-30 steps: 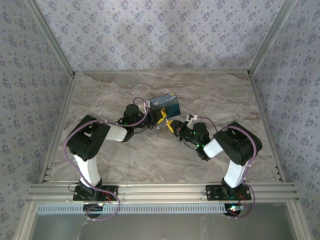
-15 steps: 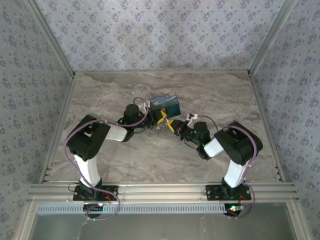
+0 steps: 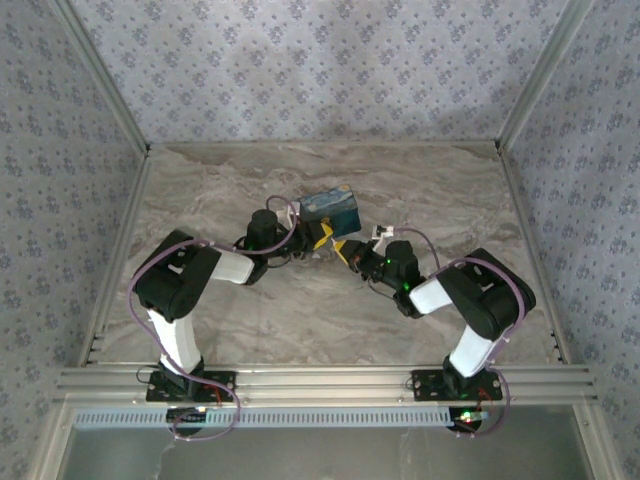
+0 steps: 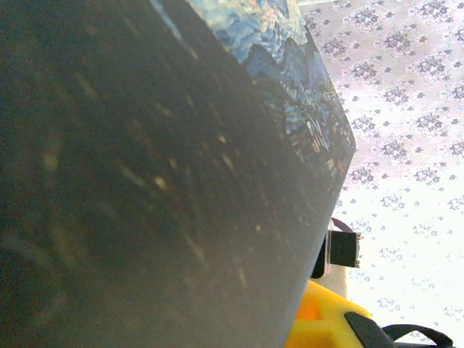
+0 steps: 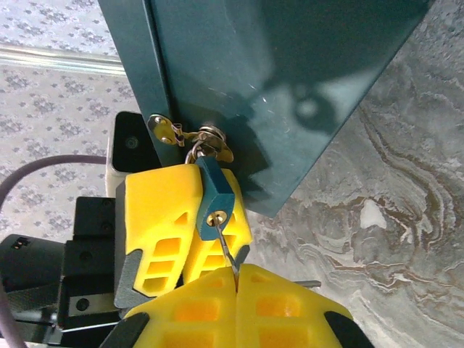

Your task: Unlock the padlock with the key

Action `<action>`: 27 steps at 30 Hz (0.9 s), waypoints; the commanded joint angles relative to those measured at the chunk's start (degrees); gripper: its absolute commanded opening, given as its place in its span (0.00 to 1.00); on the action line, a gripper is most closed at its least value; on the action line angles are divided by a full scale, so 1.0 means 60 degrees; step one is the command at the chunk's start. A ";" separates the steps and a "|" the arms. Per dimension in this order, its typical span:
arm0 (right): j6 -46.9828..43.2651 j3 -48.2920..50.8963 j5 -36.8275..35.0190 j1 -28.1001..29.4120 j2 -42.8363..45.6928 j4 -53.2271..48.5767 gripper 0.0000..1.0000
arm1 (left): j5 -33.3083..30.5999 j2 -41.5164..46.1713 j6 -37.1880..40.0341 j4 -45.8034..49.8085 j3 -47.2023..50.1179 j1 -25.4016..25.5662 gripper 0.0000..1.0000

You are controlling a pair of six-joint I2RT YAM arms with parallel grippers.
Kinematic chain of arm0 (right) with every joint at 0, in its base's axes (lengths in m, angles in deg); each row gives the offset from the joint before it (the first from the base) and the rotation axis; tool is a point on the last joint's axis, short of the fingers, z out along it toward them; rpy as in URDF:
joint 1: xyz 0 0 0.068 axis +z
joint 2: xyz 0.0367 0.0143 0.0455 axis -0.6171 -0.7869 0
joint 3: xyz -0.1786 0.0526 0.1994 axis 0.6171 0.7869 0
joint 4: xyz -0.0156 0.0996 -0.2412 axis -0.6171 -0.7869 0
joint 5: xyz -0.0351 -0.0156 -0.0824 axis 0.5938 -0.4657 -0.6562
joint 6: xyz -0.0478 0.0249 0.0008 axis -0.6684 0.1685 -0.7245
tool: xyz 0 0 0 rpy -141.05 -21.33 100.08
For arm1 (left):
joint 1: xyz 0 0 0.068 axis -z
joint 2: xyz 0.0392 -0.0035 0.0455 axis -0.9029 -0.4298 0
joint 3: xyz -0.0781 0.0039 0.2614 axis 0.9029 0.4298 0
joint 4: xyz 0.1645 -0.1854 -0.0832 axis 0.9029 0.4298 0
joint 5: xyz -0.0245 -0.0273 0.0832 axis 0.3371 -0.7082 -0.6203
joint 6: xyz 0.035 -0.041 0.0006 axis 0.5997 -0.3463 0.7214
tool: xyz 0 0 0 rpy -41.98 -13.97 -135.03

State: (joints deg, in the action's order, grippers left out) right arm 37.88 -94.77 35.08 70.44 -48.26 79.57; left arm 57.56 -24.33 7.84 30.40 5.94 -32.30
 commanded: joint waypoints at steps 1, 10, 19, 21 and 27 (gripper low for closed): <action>0.0872 -0.0169 -0.0144 -0.0063 -0.0289 0.0758 0.00 | 0.0623 -0.0074 -0.0021 -0.0557 0.0070 0.0115 0.00; 0.2025 -0.0328 -0.0119 -0.0025 -0.1169 0.1762 0.00 | 0.0640 -0.0066 -0.0063 -0.0748 0.0143 0.0104 0.00; 0.2243 -0.0279 -0.0193 -0.0173 -0.0830 0.1762 0.00 | 0.0671 -0.0088 -0.0065 -0.0870 0.0216 0.0102 0.00; 0.2241 -0.0384 -0.0126 -0.0140 -0.0871 0.1760 0.00 | 0.0677 -0.0115 -0.0065 -0.0883 0.0228 0.0103 0.00; 0.1266 -0.0401 0.0016 -0.0143 -0.0900 0.1406 0.00 | 0.0661 -0.0105 -0.0075 -0.0892 0.0250 0.0103 0.00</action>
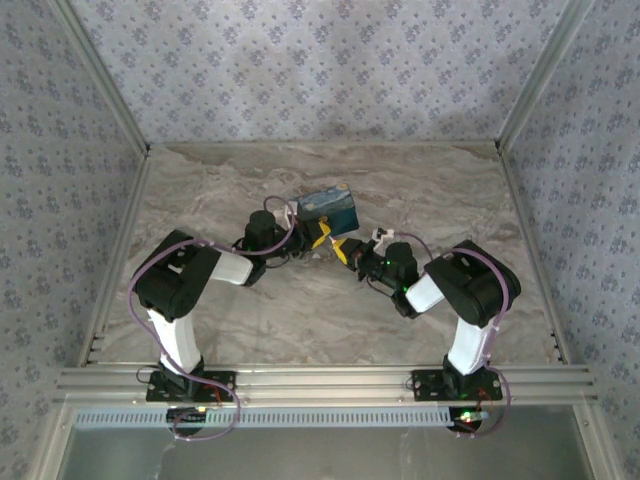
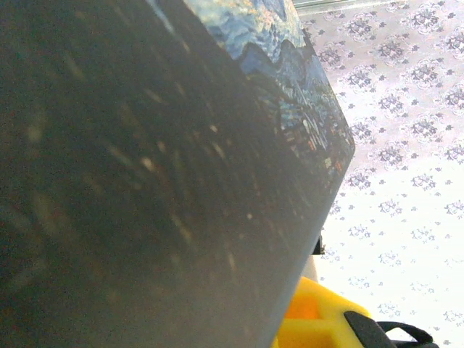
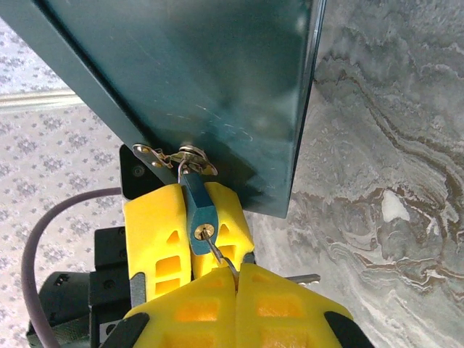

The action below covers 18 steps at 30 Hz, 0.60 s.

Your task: Unlock the padlock with the key

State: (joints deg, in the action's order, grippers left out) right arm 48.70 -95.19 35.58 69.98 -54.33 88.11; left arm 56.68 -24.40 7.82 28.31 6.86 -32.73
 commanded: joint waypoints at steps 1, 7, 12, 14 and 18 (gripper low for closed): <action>-0.0625 -0.0334 -0.0004 -0.0045 0.0032 0.0087 0.00 | 0.0793 -0.0114 -0.0062 -0.0521 0.0093 0.0176 0.00; -0.1185 -0.0326 0.0015 0.0059 0.0039 0.0162 0.00 | 0.0738 -0.0113 -0.0009 -0.0391 0.0078 0.0161 0.00; -0.1754 -0.0377 -0.0073 0.0122 0.0624 -0.0366 0.00 | 0.0707 -0.0088 0.0098 -0.0215 0.0064 0.0161 0.00; -0.1903 -0.0389 -0.0157 0.0138 0.0855 -0.0689 0.00 | 0.0691 -0.0081 0.0104 -0.0213 0.0080 0.0162 0.00; -0.1890 -0.0405 -0.0240 0.0169 0.1076 -0.1008 0.00 | 0.0690 -0.0085 0.0114 -0.0211 0.0034 0.0175 0.00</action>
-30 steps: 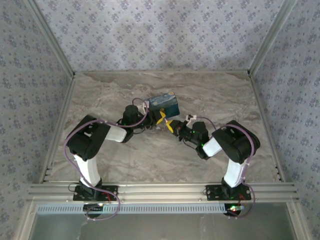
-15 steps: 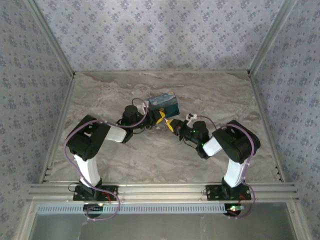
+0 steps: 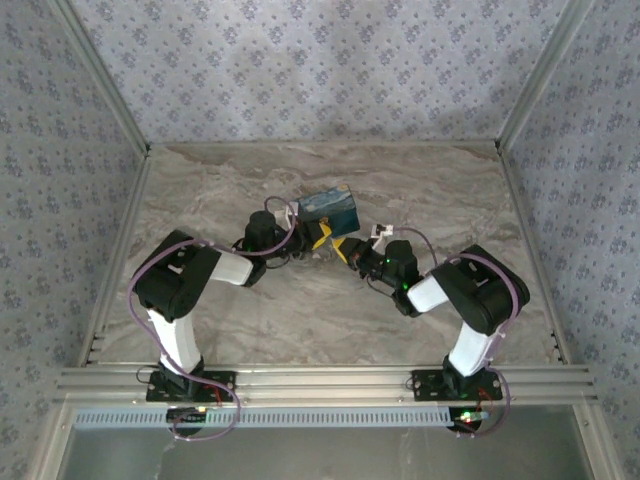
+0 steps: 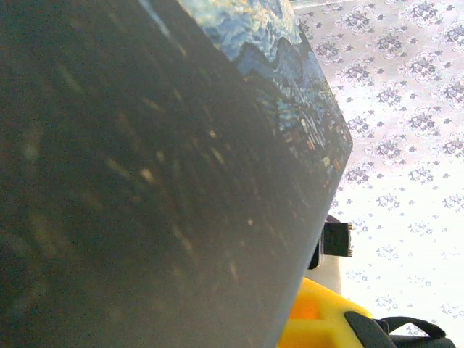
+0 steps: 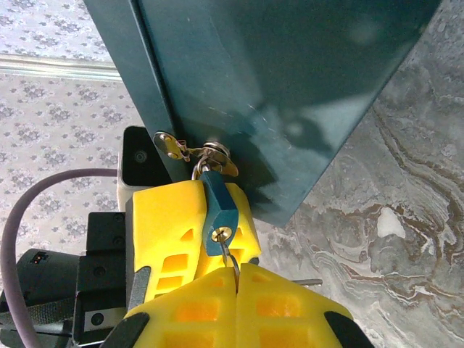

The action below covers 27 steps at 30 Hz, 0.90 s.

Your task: Unlock the padlock with the key

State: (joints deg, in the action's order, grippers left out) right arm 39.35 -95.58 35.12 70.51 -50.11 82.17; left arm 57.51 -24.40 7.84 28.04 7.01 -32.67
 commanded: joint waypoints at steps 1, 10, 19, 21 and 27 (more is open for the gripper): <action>-0.0252 -0.0356 -0.0155 0.0089 0.0336 0.0096 0.00 | 0.0567 -0.0091 0.0094 -0.0192 0.0009 0.0161 0.00; -0.0027 -0.1110 0.0070 0.0080 0.0021 -0.0705 0.00 | 0.0750 -0.0077 0.0138 -0.0228 -0.0020 0.0243 0.00; 0.0355 -0.1732 0.0589 -0.0328 -0.0784 -0.0506 0.00 | 0.1161 -0.0052 0.0080 -0.0485 -0.0112 0.0383 0.00; 0.0230 -0.1923 0.0644 -0.0292 -0.0821 -0.0714 0.00 | 0.1286 -0.0033 0.0133 -0.0444 -0.0201 0.0478 0.00; 0.0112 -0.2114 0.0775 -0.0304 -0.0683 -0.1071 0.00 | 0.1502 0.0083 0.0303 -0.0177 -0.0299 0.0589 0.00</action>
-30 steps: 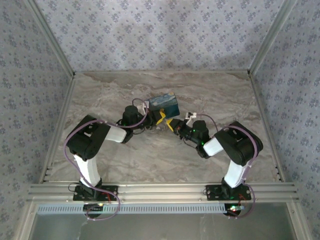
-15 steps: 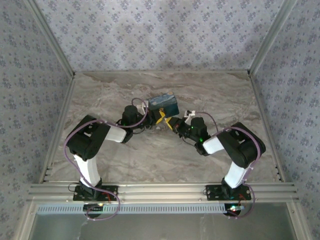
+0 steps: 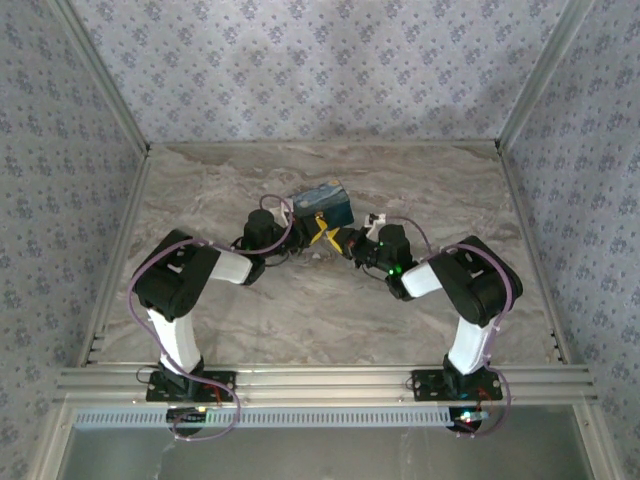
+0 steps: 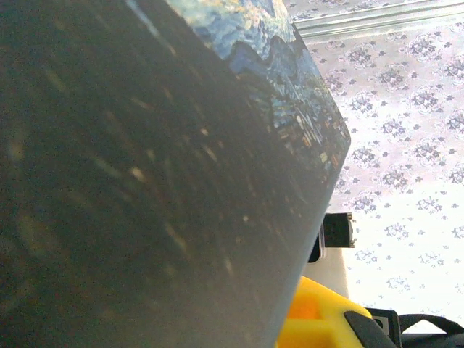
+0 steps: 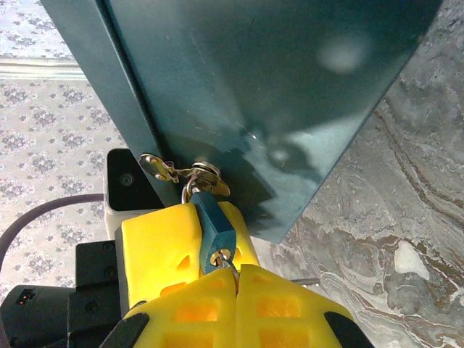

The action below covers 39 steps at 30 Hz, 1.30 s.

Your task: Unlock the padlock with the key

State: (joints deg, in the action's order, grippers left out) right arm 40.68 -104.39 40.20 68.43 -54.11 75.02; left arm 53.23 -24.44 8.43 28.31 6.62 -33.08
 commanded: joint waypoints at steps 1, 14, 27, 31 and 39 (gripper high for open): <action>-0.0096 -0.0633 0.0002 0.0016 -0.0002 0.0064 0.00 | 0.2232 0.0115 0.0249 -0.0139 -0.0248 0.0645 0.00; -0.0618 0.1123 0.0292 -0.0213 0.0551 -0.0457 0.26 | 0.1553 0.0195 0.0756 0.0953 -0.0123 0.0140 0.00; -0.4794 0.0771 -0.1291 0.0270 0.4796 -0.8792 0.35 | 0.1171 0.0352 0.1276 0.2239 -0.0167 0.0141 0.00; -0.5680 0.0355 -0.2145 0.0492 0.5354 -1.0251 0.33 | 0.0957 0.0682 0.1446 0.2857 -0.0333 0.0273 0.00; -0.7297 -0.0987 -0.3980 0.1755 0.4738 -1.1558 0.32 | 0.0564 0.1290 0.2125 0.4782 -0.0846 0.0469 0.00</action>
State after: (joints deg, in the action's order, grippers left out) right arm 2.84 -107.25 22.73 77.41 -24.39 11.59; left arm 57.16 -19.66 18.72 53.40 4.02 -30.66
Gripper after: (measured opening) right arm 0.326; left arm 0.096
